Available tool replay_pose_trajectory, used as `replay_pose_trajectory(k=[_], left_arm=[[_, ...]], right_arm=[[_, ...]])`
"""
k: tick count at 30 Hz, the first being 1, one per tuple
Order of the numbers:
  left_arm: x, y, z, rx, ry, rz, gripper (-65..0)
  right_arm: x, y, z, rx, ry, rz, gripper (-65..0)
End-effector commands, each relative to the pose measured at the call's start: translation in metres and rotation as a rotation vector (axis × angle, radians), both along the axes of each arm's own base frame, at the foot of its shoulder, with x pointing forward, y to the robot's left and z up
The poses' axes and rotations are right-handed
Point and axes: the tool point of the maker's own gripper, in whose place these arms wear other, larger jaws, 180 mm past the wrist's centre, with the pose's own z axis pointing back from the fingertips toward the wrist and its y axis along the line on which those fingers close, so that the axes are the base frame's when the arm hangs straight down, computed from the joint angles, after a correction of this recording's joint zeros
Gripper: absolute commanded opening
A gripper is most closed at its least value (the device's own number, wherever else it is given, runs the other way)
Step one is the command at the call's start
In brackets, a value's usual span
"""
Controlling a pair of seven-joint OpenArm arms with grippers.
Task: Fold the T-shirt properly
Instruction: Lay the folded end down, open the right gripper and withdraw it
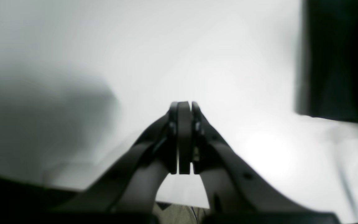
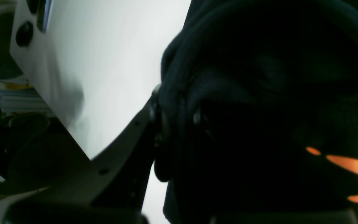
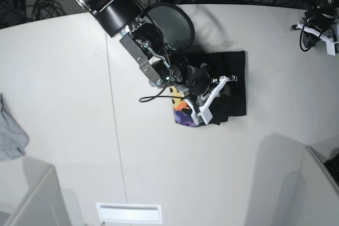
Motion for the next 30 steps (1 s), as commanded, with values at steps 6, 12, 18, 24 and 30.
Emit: replay_pose_trajectory(k=[6,12,18,24,30], left_arm=[[0.006,-0.007,0.004,0.0,-0.019,-0.035,-65.0],[0.007,-0.008,0.004,-0.002,-0.022,-0.034,-65.0],[0.006,-0.008,0.003,-0.002,-0.019,-0.034,-65.0],[0.006,-0.008,0.003,-0.003,-0.021,-0.032,-65.0],[0.005,-0.006,0.004,0.0,-0.022,-0.027,-65.0]], right_arm=[[0.009,0.012,0.023,0.055,-0.043,0.002,-43.8],[0.008,0.015,0.025,0.063,-0.044,0.005,-33.2],[-0.012,0.038,0.027,0.034,-0.078,0.114,-33.0],[-0.021,0.056,0.023,-0.017,-0.117,0.205,-33.2],[-0.032,0.082,0.043,-0.031,-0.259,0.326,-33.0]])
